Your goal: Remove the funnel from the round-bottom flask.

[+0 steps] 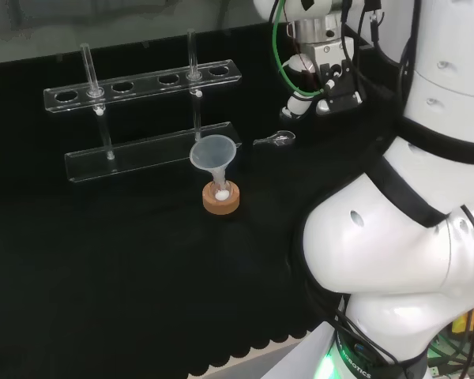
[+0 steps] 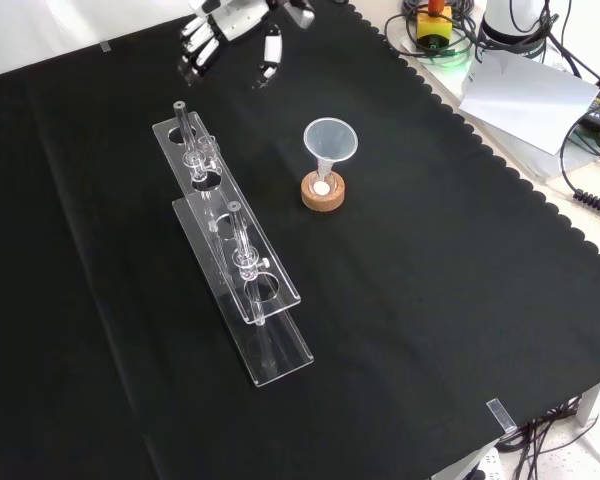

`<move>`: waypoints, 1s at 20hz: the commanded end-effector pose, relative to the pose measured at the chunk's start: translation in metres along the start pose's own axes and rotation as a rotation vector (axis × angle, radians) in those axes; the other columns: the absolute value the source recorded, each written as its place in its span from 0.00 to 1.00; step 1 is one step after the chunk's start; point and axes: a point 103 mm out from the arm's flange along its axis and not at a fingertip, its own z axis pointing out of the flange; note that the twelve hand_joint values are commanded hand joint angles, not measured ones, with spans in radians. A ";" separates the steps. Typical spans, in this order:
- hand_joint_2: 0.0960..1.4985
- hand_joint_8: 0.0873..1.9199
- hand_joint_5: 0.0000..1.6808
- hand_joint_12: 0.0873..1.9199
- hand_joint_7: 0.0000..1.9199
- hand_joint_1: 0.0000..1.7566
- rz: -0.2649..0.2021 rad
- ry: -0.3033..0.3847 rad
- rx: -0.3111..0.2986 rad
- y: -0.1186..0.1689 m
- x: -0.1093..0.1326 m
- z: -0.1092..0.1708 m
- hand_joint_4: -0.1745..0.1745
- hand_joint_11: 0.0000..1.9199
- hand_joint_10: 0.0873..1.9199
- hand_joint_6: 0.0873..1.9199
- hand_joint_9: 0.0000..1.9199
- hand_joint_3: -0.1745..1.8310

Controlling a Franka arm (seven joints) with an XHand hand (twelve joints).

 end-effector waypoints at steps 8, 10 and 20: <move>0.41 0.29 0.23 0.75 0.04 0.48 -0.043 -0.024 -0.028 -0.076 0.062 -0.022 0.43 0.00 0.33 0.00 0.15 0.40; 0.41 0.29 0.22 0.75 0.04 0.48 -0.055 -0.028 -0.002 -0.085 0.073 -0.025 0.42 0.00 0.33 0.00 0.15 0.40; 0.40 0.22 0.13 0.77 0.00 0.43 -0.102 -0.057 0.057 -0.118 0.111 -0.037 0.39 0.04 0.34 0.00 0.10 0.40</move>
